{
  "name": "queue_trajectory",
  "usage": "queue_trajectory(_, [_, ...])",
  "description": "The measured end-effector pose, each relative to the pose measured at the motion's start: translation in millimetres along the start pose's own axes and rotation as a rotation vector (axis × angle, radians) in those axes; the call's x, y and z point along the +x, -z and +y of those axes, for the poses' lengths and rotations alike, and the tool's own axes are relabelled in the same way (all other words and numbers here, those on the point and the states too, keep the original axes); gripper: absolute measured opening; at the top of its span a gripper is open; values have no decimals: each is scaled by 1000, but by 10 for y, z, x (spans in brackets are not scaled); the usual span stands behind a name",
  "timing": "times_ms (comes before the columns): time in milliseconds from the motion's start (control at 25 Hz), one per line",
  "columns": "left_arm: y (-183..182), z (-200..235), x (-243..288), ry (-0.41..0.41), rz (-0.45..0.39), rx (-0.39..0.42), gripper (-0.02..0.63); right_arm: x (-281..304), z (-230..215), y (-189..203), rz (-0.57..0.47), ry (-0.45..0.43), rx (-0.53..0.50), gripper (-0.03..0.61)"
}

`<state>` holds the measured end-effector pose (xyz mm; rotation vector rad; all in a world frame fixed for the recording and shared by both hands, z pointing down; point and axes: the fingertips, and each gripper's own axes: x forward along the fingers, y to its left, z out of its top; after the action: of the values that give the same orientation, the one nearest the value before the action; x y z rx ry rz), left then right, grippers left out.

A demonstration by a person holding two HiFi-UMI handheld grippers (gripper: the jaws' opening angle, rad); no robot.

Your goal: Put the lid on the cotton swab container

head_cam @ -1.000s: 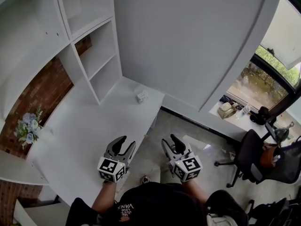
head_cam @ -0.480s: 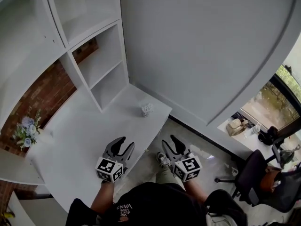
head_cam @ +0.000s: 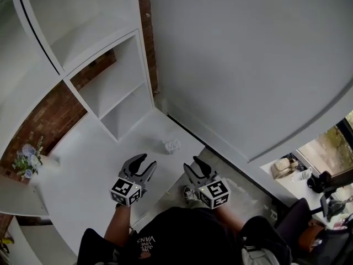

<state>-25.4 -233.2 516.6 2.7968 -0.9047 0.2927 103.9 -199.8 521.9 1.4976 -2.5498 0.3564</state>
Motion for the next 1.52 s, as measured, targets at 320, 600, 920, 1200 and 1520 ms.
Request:
queue_trajectory(320, [109,142,597,64,82,50,235,496,-429,208,85,-134,-30,155])
queue_trajectory(600, [328,200,857,101,192,108,259,754,-581,499,166,-270,-103,161])
queue_trajectory(920, [521,269,1132,133,304,180,259,977,-662,762,234,-382,-166,164])
queue_trajectory(1200, [479,289,1231,178,338,229,276,1131,-622,910,274,-461,-225,164])
queue_trajectory(1520, [528,259,1312,265,435,339,278,1273,-624,977,297,-478,-254,164])
